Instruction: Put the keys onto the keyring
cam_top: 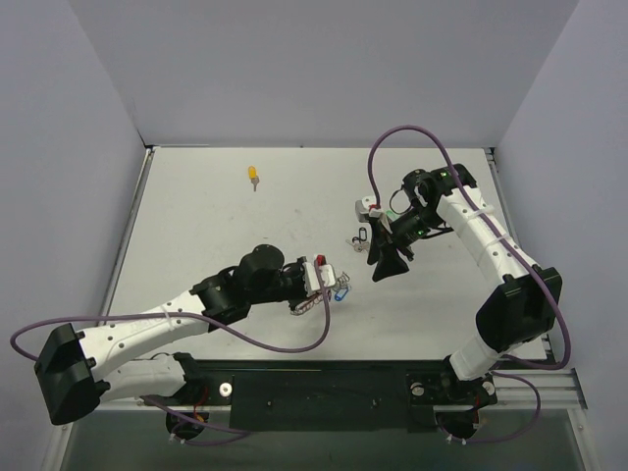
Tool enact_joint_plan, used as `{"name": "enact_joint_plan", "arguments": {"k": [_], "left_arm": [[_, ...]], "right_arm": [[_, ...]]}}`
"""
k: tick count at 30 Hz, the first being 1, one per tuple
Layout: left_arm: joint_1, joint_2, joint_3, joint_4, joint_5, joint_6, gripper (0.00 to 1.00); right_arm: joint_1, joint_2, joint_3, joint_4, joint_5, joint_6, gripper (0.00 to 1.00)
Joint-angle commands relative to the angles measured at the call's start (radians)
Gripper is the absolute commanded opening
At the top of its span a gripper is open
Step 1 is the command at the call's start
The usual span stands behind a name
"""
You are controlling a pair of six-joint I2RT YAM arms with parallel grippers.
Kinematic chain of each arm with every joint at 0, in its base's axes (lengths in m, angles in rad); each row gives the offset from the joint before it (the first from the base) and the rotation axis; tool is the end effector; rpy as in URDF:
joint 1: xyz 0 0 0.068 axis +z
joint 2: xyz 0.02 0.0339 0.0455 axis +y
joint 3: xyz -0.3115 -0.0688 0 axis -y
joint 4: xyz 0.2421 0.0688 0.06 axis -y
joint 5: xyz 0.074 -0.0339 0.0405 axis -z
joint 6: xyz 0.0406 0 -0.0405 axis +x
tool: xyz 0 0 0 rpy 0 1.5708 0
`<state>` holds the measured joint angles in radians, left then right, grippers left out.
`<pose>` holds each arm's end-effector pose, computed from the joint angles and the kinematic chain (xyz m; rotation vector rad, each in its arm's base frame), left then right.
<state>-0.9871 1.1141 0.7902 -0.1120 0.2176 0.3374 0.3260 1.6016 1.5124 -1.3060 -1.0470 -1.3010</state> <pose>0.1218 -0.2003 0.3249 1.3716 1.5272 -0.6286 0.2659 0.1270 0.3702 -1.7438 1.4884 1.0733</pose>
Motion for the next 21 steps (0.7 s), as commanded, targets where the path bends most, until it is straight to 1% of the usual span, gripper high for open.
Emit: {"name": "enact_joint_plan", "arguments": {"k": [1, 12, 21], "left_arm": [[0.018, -0.045, -0.019, 0.185, 0.106, -0.077, 0.00], [0.027, -0.050, -0.032, 0.225, 0.135, -0.138, 0.00], [0.031, -0.042, -0.034, 0.230, 0.143, -0.152, 0.00]], "right_arm": [[-0.005, 0.006, -0.015, -0.265, -0.056, -0.055, 0.45], [-0.004, 0.009, -0.021, -0.263, -0.058, -0.061, 0.45], [0.001, 0.014, -0.026, -0.265, -0.061, -0.067, 0.45]]}}
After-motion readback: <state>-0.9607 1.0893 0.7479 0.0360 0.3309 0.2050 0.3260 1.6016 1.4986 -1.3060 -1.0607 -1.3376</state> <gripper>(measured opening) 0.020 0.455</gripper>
